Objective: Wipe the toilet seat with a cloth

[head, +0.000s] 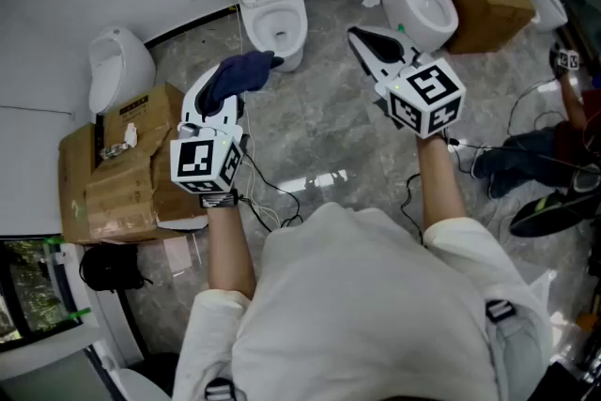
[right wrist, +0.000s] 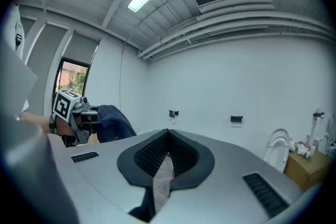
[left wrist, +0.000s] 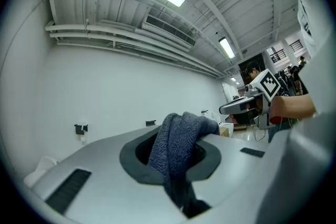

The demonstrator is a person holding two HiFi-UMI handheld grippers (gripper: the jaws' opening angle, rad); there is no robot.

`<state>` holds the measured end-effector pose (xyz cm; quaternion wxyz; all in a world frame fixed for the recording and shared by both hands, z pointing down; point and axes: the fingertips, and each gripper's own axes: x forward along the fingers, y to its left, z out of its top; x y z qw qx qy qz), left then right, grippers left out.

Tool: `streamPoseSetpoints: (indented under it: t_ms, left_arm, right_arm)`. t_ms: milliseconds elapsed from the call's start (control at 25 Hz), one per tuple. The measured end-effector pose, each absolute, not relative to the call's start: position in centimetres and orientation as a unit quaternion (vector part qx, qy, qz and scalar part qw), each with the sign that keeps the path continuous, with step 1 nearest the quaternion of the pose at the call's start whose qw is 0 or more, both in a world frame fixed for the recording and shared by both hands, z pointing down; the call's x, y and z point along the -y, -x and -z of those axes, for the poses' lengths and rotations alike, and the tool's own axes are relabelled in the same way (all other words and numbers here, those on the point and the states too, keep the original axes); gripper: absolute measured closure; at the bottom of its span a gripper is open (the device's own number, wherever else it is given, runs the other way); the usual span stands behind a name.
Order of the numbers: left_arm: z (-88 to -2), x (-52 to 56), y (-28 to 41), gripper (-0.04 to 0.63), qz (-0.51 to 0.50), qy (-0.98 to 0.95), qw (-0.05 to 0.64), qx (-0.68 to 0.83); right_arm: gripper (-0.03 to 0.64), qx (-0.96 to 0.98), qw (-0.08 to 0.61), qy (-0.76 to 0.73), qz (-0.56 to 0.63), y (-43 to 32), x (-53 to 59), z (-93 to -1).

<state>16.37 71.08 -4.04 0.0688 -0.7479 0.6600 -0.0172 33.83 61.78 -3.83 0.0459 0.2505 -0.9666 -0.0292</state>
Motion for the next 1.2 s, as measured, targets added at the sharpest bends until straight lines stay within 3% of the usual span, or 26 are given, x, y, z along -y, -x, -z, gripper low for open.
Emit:
streamPoseSetpoints:
  t_ms: [280,720,1200]
  left_arm:
    - [4.1,-69.8,-18.6,0.561,0.019,0.745,0.069,-0.663]
    - [2.9,-70.7,-21.9,0.561,0.025,0.729,0.058,-0.681]
    - [1.5,-68.0,-20.0,0.561,0.025,0.725,0.047,-0.687]
  right_arm:
    - [0.589,0.968,0.001,-0.25,-0.011,-36.8,-60.1,4.7]
    - [0.589,0.98,0.052,-0.191,0.033,-38.5,-61.0,2.2]
    - [0.591,0.984,0.044,-0.17,0.022,-36.7,-58.8,0.8]
